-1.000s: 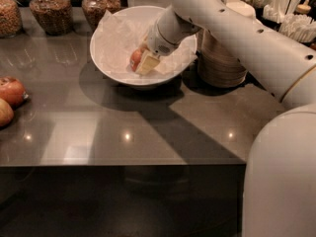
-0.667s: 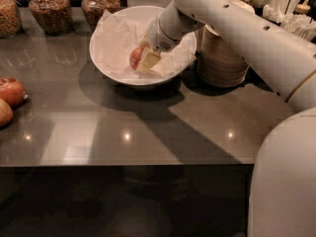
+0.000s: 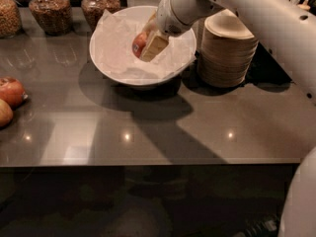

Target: Pick apple from white bowl

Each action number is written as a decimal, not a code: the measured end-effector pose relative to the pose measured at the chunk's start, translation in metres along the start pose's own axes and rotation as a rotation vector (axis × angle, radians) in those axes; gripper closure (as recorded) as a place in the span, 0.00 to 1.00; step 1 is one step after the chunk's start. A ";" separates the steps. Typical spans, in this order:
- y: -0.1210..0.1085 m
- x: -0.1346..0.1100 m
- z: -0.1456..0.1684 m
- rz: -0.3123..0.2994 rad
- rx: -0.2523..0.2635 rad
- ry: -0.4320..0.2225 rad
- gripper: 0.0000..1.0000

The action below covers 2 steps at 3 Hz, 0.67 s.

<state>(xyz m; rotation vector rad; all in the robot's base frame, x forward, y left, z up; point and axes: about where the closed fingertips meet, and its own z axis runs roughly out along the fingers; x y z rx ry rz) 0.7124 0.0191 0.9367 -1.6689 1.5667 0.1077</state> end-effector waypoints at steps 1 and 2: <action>-0.007 -0.002 -0.045 0.009 0.065 -0.026 1.00; -0.006 0.002 -0.073 0.036 0.052 -0.033 1.00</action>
Offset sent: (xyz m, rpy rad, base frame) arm -0.0506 -0.0768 0.0662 0.0607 0.0313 -0.0380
